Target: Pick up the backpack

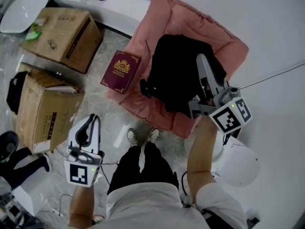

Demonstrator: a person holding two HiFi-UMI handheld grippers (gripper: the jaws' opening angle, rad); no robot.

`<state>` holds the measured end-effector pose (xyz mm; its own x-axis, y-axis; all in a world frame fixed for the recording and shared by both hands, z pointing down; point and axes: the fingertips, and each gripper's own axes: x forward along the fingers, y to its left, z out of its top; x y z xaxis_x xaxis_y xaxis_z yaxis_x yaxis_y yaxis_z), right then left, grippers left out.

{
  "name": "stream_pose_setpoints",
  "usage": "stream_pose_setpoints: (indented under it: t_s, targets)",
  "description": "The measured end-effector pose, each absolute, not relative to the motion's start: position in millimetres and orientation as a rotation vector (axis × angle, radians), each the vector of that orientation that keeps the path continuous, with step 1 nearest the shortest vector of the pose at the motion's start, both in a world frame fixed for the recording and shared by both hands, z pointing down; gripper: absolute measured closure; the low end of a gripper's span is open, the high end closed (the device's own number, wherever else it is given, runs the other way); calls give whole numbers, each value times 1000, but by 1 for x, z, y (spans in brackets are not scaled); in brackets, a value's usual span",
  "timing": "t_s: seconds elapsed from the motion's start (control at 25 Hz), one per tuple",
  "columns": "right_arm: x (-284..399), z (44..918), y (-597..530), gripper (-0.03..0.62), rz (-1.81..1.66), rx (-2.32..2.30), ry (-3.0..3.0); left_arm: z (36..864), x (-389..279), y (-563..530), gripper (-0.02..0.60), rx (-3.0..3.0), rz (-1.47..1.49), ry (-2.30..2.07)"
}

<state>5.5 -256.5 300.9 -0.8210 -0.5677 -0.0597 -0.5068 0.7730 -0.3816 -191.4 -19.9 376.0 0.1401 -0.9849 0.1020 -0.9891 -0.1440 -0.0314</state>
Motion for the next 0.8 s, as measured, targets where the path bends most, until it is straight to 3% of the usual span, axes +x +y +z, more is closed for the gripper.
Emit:
stream_pose_setpoints:
  t_s: [0.8]
  targets:
    - [66, 180, -224, 565, -252, -997, 2837, 262, -199, -39, 545, 2452, -22, -2125]
